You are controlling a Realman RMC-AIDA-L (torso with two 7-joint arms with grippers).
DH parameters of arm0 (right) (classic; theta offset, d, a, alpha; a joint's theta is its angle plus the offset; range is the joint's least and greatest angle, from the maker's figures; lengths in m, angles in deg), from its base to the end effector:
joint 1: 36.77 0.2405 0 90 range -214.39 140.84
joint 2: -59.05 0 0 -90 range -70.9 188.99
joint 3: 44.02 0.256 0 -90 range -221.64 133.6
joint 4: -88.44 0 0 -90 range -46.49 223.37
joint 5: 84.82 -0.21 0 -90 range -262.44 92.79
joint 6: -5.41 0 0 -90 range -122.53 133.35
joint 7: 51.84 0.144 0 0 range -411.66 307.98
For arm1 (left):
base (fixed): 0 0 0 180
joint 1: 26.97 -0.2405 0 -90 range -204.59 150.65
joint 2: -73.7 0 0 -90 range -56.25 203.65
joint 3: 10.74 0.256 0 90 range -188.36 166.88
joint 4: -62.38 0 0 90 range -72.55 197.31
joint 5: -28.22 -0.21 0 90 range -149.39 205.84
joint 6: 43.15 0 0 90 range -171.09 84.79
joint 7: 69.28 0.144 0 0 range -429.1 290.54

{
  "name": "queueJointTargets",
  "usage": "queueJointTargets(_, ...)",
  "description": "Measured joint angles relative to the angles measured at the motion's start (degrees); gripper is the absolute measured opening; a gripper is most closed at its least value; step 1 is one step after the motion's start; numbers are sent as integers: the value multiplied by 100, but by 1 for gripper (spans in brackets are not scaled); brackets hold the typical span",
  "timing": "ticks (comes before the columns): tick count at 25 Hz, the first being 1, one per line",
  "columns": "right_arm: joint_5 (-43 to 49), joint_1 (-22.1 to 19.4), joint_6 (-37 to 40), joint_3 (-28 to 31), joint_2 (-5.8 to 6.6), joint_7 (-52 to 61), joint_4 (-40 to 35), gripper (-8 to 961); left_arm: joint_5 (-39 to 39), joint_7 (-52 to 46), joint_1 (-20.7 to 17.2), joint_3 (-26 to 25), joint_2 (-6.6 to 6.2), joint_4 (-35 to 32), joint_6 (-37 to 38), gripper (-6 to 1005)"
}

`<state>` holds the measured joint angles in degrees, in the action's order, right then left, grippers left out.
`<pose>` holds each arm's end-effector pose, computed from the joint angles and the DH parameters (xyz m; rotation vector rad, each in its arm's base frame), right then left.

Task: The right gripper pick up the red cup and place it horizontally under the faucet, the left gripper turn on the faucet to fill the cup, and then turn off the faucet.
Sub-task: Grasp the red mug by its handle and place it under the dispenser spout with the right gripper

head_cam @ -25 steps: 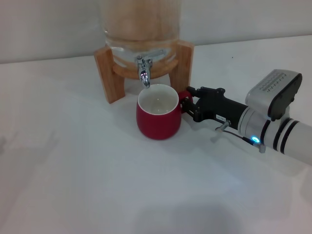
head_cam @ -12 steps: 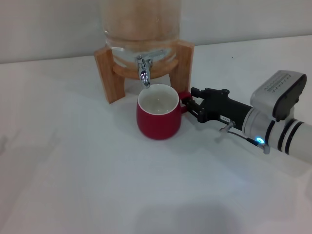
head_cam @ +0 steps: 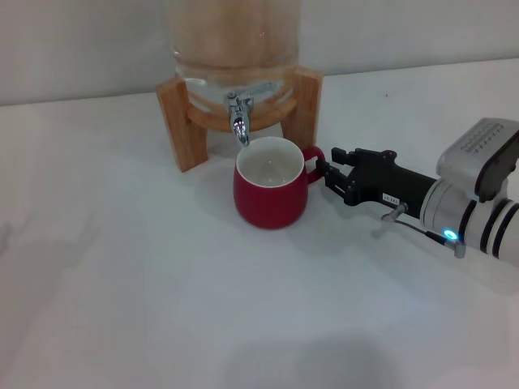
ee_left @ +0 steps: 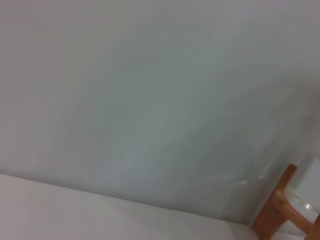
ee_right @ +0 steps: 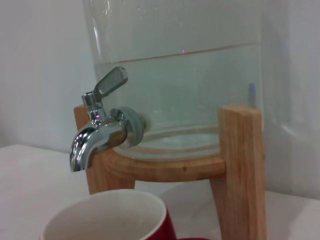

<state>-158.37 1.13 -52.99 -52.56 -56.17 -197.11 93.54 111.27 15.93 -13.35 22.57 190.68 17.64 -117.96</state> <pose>0.2917 0.3632 -0.0579 -2.1747 0.6589 0.6664 -0.3627 0.2983 0.0926 -1.9343 -1.1109 -0.8261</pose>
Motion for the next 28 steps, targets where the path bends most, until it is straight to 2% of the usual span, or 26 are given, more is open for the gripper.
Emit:
queueJointTargets(6,0,62,-4,-210,-24,20,-10,328,0,2,5,0,0,5,26,822)
queueJointTargets(28,-2,99,-154,-398,-11,94,-18,335,0,5,0,0,0,17,44,822)
